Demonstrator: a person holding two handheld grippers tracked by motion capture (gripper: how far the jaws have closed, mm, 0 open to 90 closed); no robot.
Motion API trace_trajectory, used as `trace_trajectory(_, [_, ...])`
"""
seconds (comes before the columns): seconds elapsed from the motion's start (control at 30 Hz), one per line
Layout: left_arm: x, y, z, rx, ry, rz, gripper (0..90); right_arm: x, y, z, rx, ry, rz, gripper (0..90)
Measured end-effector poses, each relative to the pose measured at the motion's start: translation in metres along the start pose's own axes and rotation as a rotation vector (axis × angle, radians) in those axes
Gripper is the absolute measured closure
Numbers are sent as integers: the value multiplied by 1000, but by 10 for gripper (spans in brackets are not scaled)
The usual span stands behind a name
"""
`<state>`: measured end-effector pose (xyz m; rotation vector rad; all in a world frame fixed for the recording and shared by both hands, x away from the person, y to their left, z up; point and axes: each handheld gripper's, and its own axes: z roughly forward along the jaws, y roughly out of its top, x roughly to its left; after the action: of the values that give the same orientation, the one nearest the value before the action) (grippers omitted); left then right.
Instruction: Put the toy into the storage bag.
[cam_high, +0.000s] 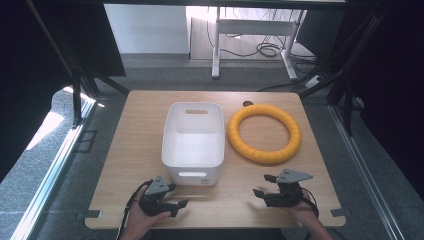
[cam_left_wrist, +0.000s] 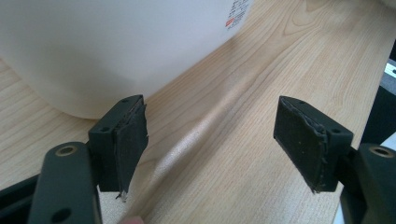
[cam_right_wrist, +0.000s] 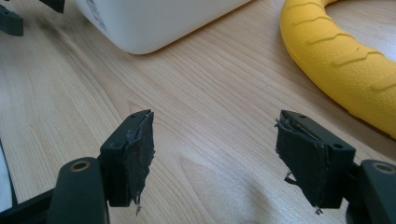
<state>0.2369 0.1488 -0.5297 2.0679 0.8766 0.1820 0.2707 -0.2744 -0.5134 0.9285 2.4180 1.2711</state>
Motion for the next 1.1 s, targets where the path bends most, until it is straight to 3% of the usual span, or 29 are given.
trace_trajectory(0.6, [-2, 0, 3, 8, 1, 6, 259, 1, 1, 3, 37, 0, -11, 271])
trace_trajectory(0.8, [-7, 3, 5, 11, -10, 13, 258, -3, 20, -3, 57, 1, -29, 273])
trace_trajectory(1.0, [-11, 3, 5, 6, -22, 16, 258, -13, 40, -7, 101, -38, -66, 278])
trace_trajectory(1.1, [-10, 3, 4, 3, -28, 16, 258, -25, 58, -6, 142, -55, -81, 275])
